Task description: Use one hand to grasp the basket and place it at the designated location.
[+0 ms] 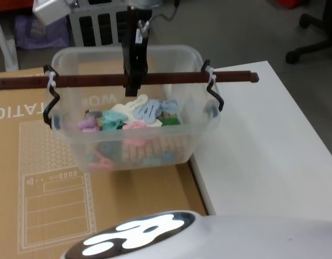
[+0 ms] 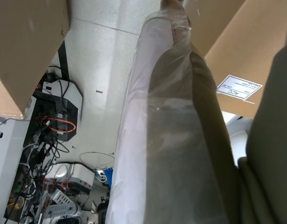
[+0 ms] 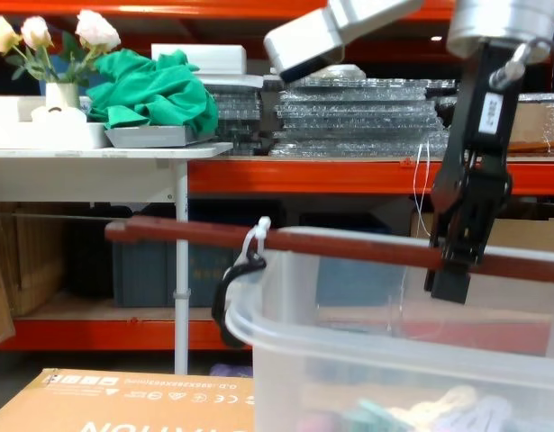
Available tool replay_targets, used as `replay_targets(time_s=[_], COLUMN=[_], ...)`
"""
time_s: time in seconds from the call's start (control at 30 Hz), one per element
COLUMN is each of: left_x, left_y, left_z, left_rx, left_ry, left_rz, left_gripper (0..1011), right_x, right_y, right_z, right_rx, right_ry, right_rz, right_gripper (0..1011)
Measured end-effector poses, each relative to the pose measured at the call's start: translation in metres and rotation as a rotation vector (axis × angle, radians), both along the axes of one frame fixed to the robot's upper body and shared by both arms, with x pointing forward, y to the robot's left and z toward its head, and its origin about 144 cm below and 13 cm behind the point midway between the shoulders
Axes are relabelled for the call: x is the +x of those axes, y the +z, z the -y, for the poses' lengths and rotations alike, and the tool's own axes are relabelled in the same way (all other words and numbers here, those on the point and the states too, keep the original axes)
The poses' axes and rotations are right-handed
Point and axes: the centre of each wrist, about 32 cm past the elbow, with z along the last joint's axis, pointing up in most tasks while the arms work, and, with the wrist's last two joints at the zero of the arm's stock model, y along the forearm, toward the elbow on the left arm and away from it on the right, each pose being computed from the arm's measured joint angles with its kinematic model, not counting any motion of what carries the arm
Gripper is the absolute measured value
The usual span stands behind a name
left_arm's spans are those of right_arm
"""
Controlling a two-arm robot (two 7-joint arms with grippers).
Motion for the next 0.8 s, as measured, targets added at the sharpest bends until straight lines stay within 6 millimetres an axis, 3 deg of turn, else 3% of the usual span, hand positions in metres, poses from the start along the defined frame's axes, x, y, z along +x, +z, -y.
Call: replay_targets(time_s=[0.57, 0.8], left_x=[0.000, 0.000], left_y=[0.000, 0.000], left_z=[0.000, 0.000], left_rx=[0.000, 0.000], left_ry=[0.000, 0.000], left_rz=[0.000, 0.000], left_gripper=[0, 0], right_x=[-0.007, -0.019], right_y=[0.021, 0.027], right_z=[0.046, 0.069], right_rx=[0.047, 0.062], right_ry=[-0.182, -0.271], right_rz=[0.062, 0.072], right_gripper=[239, 239])
